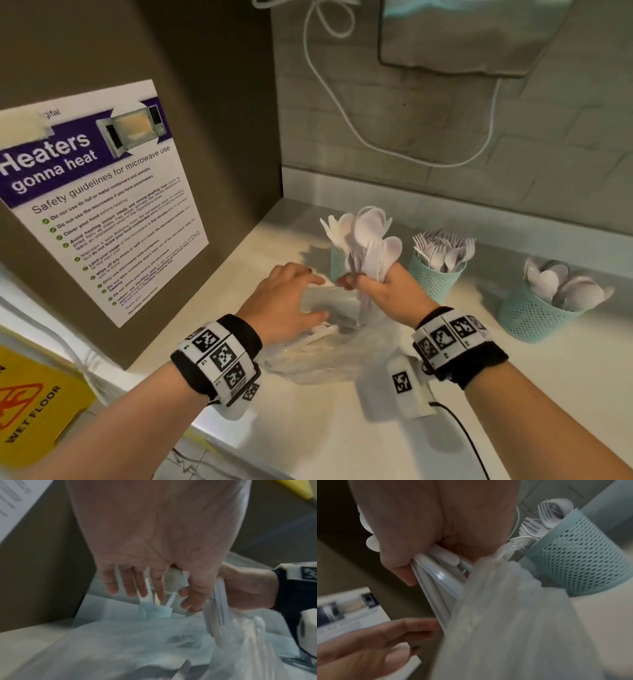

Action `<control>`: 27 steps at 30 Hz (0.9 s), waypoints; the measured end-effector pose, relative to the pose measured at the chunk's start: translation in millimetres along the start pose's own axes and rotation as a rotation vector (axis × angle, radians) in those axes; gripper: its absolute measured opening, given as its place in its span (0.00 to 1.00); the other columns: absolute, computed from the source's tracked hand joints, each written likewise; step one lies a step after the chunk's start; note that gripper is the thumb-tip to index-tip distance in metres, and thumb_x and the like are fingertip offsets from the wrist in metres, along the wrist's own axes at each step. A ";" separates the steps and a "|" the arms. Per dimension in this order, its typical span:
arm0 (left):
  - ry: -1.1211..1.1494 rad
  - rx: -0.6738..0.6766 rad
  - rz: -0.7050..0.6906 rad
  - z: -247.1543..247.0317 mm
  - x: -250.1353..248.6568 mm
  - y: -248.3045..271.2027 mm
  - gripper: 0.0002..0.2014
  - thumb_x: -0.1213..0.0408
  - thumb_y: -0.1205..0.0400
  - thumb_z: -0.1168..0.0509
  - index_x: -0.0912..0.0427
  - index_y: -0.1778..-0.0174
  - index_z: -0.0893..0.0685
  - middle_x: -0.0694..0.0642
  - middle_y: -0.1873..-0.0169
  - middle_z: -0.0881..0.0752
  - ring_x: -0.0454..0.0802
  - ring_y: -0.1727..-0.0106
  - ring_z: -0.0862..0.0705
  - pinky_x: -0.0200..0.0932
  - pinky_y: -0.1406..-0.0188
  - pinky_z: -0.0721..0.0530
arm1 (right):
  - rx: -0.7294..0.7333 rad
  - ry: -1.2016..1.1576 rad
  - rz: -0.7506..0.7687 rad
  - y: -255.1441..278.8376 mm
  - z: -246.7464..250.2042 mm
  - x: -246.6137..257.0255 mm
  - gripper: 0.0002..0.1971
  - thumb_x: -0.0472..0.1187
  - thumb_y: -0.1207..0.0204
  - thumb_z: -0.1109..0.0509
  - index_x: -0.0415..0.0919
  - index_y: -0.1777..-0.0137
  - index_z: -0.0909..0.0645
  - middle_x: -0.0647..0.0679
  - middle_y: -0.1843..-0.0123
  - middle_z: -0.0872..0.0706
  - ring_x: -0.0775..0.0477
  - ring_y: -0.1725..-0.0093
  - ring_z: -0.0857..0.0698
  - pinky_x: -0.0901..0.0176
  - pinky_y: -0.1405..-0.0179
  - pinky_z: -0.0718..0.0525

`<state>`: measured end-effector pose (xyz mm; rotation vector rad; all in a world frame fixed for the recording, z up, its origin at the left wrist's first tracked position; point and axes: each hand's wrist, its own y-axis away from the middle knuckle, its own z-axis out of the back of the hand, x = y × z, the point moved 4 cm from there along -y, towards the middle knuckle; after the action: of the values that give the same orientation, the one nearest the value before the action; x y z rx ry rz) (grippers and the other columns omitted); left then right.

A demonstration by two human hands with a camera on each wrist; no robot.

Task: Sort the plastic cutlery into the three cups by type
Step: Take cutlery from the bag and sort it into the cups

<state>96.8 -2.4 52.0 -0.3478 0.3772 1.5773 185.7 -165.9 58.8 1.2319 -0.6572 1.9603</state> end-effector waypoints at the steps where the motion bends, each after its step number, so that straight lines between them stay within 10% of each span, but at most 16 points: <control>1: 0.069 0.012 -0.048 5.6 -14.9 -2.6 0.30 0.39 0.27 0.32 0.43 0.29 0.28 0.44 0.31 0.28 0.43 0.30 0.32 0.45 0.29 0.30 | -0.004 -0.065 0.019 0.3 3.1 11.0 0.09 0.38 0.23 0.30 0.39 0.45 0.15 0.44 0.48 0.09 0.54 0.48 0.12 0.62 0.44 0.16; 6: 0.498 0.158 -0.074 10.0 -63.7 -21.1 0.31 0.44 0.28 0.27 0.45 0.31 0.28 0.39 0.42 0.18 0.35 0.41 0.19 0.33 0.39 0.21 | 0.044 -0.279 -0.002 4.7 8.9 41.8 0.13 0.37 0.19 0.37 0.33 0.39 0.17 0.39 0.42 0.11 0.50 0.45 0.12 0.59 0.46 0.15; 10: 0.712 0.092 -0.069 17.7 -77.9 -30.0 0.20 0.67 0.25 0.27 0.46 0.41 0.23 0.41 0.47 0.17 0.22 0.53 0.19 0.17 0.58 0.23 | 0.152 -0.287 0.017 7.6 8.8 46.9 0.15 0.41 0.20 0.38 0.44 0.37 0.16 0.51 0.45 0.10 0.58 0.53 0.13 0.64 0.59 0.17; 13: 0.855 0.105 -0.074 18.2 -86.7 -28.4 0.15 0.79 0.24 0.31 0.52 0.53 0.17 0.45 0.61 0.13 0.30 0.62 0.13 0.24 0.64 0.19 | 0.148 -0.252 -0.011 8.5 10.4 43.4 0.12 0.43 0.21 0.37 0.48 0.43 0.14 0.53 0.55 0.09 0.52 0.63 0.14 0.61 0.71 0.23; 18: 1.049 0.105 -0.061 13.1 -89.0 -27.5 0.17 0.84 0.23 0.35 0.58 0.48 0.16 0.56 0.58 0.12 0.45 0.61 0.11 0.40 0.61 0.11 | 0.188 -0.189 -0.016 1.1 10.6 42.2 0.19 0.46 0.26 0.32 0.38 0.38 0.17 0.33 0.44 0.12 0.31 0.51 0.13 0.46 0.58 0.17; 22: 1.118 0.061 -0.009 13.6 -83.8 -30.6 0.18 0.82 0.22 0.35 0.54 0.46 0.15 0.59 0.53 0.13 0.49 0.55 0.12 0.50 0.51 0.11 | 0.168 -0.138 0.039 -5.1 13.7 46.4 0.13 0.48 0.23 0.29 0.40 0.44 0.15 0.37 0.53 0.09 0.32 0.57 0.12 0.47 0.53 0.11; 27: 1.229 -0.035 0.114 19.1 -68.3 -38.5 0.14 0.77 0.22 0.33 0.56 0.45 0.15 0.61 0.57 0.11 0.50 0.64 0.13 0.50 0.54 0.10 | -0.104 -0.233 0.086 -10.3 21.2 41.2 0.28 0.59 0.32 0.28 0.47 0.35 0.27 0.48 0.45 0.16 0.53 0.52 0.15 0.58 0.49 0.18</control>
<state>138.1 -53.8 98.4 -1.3378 1.3142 1.3104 193.5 -162.6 105.5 1.3999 -0.9310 1.8413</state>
